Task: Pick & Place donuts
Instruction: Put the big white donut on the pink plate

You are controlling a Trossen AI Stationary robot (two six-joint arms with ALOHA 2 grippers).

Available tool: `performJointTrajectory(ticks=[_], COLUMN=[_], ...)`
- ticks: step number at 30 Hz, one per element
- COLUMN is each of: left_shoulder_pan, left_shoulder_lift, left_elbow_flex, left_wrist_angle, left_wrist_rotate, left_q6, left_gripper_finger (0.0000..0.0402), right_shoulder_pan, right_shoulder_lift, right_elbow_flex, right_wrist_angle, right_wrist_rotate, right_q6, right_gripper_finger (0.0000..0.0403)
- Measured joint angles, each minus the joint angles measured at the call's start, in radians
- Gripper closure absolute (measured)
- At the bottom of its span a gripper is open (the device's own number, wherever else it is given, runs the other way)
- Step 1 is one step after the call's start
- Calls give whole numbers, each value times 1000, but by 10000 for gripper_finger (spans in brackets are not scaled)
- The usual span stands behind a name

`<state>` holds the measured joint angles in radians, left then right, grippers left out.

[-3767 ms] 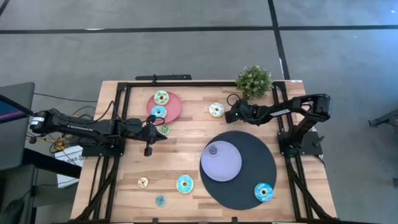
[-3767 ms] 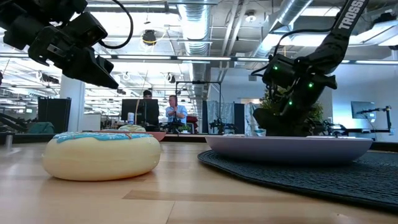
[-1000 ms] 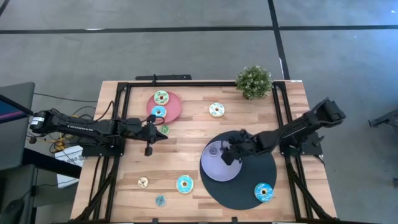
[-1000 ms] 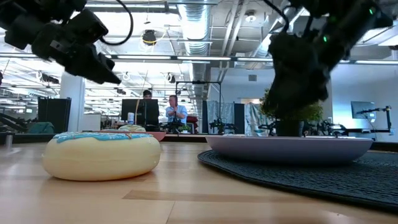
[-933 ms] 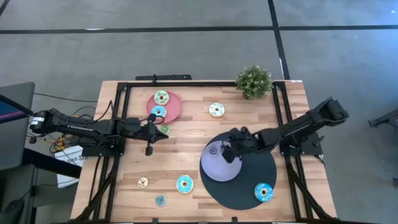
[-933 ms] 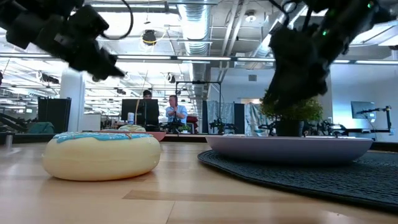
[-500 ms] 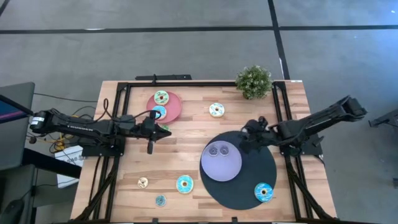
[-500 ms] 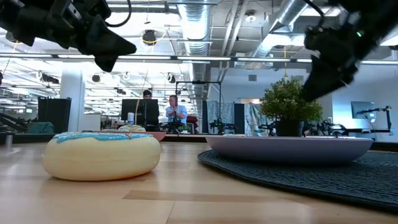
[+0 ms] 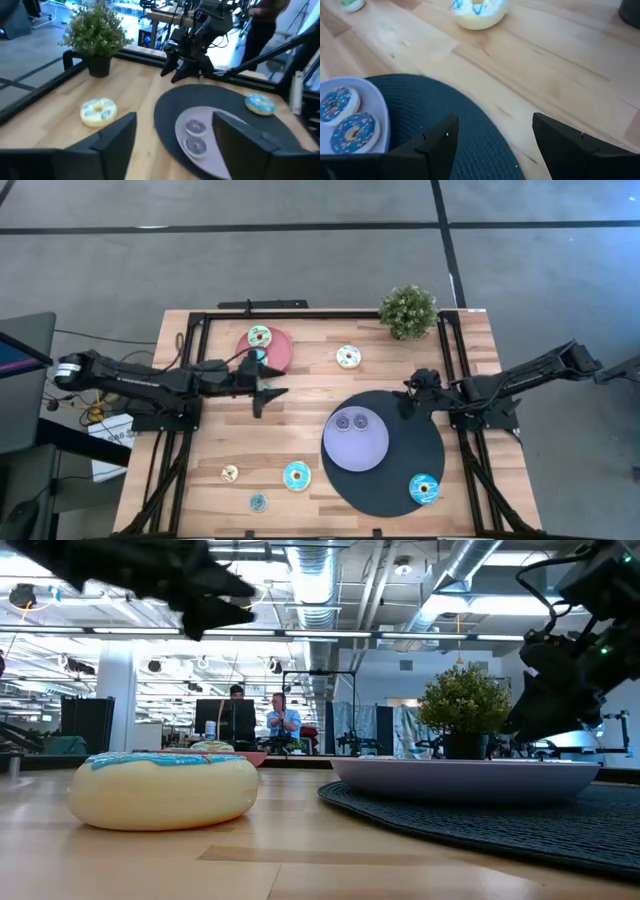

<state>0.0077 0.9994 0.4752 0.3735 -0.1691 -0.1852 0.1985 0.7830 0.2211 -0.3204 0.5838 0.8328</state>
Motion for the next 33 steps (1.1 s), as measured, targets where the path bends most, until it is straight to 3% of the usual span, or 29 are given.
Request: performJointTrajectory(ticks=[3,6,9,11,19,25,29,33], left_shoulder_pan=[2,8,43,78,217,284,303,305], left_shoulder_lift=[148,302,451,549,941,1156,1257,1312], left_elbow_flex=[116,263,438,560,999,1258,1389,1442], left_wrist_angle=[-1,-27,-176,-308,-649,-811,-921,-941], left_wrist_rotate=[-45,-190,-332,-354,-186,-143,-118,-81], left_q6=[71,105,79,15,-149,-179,-187,-188], left_gripper_finger=[114,96,90,90,91,91,91,91], right_shoulder_pan=[-17,-20,-20,-20,-20,-20,-20,-18], right_shoulder_lift=[-6,-5,-5,-5,-5,-5,-5,-5], right_elbow_flex=[-5,-14,-14,-14,-14,-14,-14,-14], right_wrist_angle=[22,45,45,45,47,68,69,68], right_wrist_rotate=[2,1,-2,-2,-6,-7,-9,-10], right_q6=[-16,-48,-56,-61,-82,-84,-84,-84], right_gripper_finger=[158,158,158,158,158,159,159,159])
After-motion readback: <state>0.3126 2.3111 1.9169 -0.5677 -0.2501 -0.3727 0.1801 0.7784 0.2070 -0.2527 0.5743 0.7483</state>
